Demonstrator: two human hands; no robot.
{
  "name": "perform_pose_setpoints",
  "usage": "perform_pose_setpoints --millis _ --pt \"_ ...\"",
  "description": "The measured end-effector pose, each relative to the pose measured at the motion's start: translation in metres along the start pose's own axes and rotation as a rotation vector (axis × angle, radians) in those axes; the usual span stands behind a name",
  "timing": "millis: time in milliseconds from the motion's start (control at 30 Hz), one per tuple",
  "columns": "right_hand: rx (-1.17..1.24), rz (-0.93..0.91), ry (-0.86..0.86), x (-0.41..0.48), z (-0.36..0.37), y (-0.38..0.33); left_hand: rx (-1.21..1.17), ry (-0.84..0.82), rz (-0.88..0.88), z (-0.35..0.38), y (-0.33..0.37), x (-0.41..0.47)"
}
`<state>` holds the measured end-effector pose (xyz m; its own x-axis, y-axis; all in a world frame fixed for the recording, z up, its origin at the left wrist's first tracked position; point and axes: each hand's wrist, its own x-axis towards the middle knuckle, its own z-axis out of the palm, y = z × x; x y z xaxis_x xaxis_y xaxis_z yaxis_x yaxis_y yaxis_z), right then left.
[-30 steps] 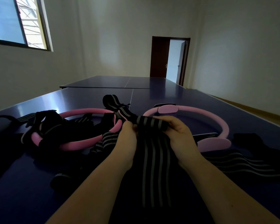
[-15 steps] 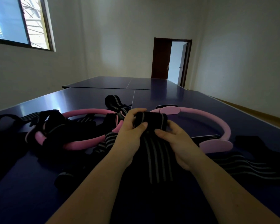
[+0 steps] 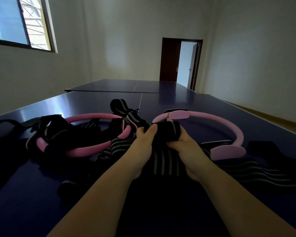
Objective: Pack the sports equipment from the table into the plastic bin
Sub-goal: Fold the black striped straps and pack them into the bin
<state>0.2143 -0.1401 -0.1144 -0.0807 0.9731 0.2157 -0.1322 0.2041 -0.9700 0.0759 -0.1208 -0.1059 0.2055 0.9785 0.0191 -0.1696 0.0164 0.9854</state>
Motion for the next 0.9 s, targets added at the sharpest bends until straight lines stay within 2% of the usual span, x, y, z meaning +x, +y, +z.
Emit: perform_pose_setpoints --millis 67,267,367,500,667,767,900 --pt "0.023 -0.013 -0.019 -0.001 0.003 -0.001 0.034 0.045 0.052 0.000 -0.001 0.001" --pt "0.236 0.041 -0.033 0.002 -0.002 -0.007 -0.170 0.169 0.169 -0.008 0.008 0.005" --pt "0.115 0.032 -0.124 -0.001 -0.005 -0.011 -0.222 0.213 0.229 -0.015 0.009 0.007" --pt "0.007 0.014 -0.227 -0.007 -0.003 -0.009 -0.168 0.217 0.293 -0.015 0.006 0.006" --pt "-0.024 -0.069 -0.012 0.001 -0.010 -0.009 -0.059 0.156 0.326 -0.010 0.002 0.005" --pt "-0.051 -0.125 0.118 0.002 -0.013 -0.008 0.088 0.073 0.358 -0.006 0.000 0.003" --pt "-0.041 -0.100 0.213 0.005 -0.016 -0.008 0.184 0.033 0.384 -0.008 -0.001 0.005"
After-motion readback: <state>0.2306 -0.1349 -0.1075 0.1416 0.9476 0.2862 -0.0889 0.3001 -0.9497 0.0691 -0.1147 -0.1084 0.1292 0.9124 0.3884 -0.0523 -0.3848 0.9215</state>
